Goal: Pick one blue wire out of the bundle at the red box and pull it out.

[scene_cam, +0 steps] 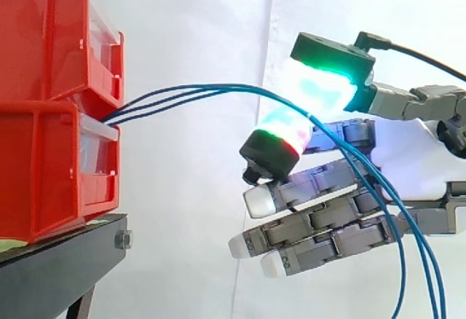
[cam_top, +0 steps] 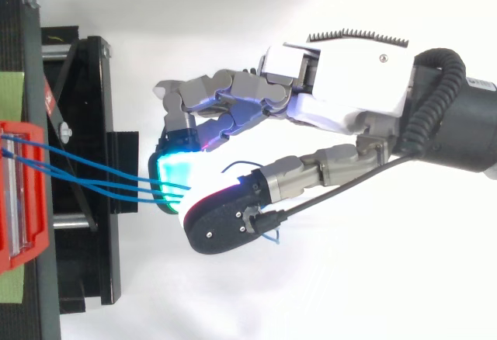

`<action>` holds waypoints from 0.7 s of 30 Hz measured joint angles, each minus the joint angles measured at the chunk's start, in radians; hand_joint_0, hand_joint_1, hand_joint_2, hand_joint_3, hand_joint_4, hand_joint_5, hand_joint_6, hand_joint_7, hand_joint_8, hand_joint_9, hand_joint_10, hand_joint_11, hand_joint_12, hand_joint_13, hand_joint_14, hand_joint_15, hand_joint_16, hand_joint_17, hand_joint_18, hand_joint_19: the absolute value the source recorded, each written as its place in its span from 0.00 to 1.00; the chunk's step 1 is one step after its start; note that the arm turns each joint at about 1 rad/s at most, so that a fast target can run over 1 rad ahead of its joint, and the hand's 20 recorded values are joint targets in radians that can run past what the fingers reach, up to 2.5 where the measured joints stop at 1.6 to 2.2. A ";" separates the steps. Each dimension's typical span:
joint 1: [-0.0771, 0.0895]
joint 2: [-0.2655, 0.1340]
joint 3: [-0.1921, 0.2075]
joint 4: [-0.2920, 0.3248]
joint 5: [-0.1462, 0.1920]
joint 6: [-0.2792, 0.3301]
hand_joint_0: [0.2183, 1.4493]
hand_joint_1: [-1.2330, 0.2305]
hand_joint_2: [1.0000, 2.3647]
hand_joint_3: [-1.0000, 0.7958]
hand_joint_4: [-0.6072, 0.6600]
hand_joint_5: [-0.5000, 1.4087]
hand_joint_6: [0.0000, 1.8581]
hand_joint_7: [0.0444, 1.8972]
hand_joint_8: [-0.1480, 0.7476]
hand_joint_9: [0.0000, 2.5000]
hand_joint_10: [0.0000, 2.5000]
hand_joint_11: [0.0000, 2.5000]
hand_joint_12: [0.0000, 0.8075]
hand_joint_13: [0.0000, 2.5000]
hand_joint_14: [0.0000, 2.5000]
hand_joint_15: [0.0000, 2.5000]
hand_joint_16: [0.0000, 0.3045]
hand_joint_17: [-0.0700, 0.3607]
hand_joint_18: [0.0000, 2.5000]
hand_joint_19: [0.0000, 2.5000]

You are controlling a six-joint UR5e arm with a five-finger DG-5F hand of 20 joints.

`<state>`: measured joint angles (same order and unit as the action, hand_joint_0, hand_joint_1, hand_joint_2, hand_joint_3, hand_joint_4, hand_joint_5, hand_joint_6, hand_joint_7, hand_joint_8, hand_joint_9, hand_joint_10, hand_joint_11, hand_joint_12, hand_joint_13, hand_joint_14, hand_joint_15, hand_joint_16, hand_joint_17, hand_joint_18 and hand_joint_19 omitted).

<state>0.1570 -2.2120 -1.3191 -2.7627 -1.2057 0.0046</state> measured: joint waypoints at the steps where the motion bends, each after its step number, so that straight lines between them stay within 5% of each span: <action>1: 0.000 0.000 0.000 0.000 0.000 0.000 0.26 0.44 0.01 0.39 0.57 0.23 0.30 0.75 0.38 0.31 0.01 0.21 0.41 0.00 0.00 0.00 0.17 0.43 0.00 0.12; 8: 0.000 0.000 0.000 0.000 0.000 0.000 0.25 0.46 0.01 0.38 0.55 0.24 0.29 0.78 0.39 0.32 0.01 0.22 0.41 0.00 0.00 0.00 0.17 0.43 0.00 0.12; 15: 0.000 0.000 0.000 0.000 0.000 0.000 0.25 0.39 0.01 0.35 0.56 0.20 0.43 0.64 0.42 0.32 0.01 0.26 0.43 0.00 0.00 0.01 0.17 0.43 0.00 0.12; 21: 0.001 0.000 0.000 0.000 0.001 0.000 0.32 0.29 0.01 0.37 0.58 0.17 0.47 0.61 0.46 0.30 0.01 0.32 0.44 0.00 0.00 0.03 0.17 0.44 0.00 0.13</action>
<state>0.1577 -2.2120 -1.3190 -2.7627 -1.2051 0.0046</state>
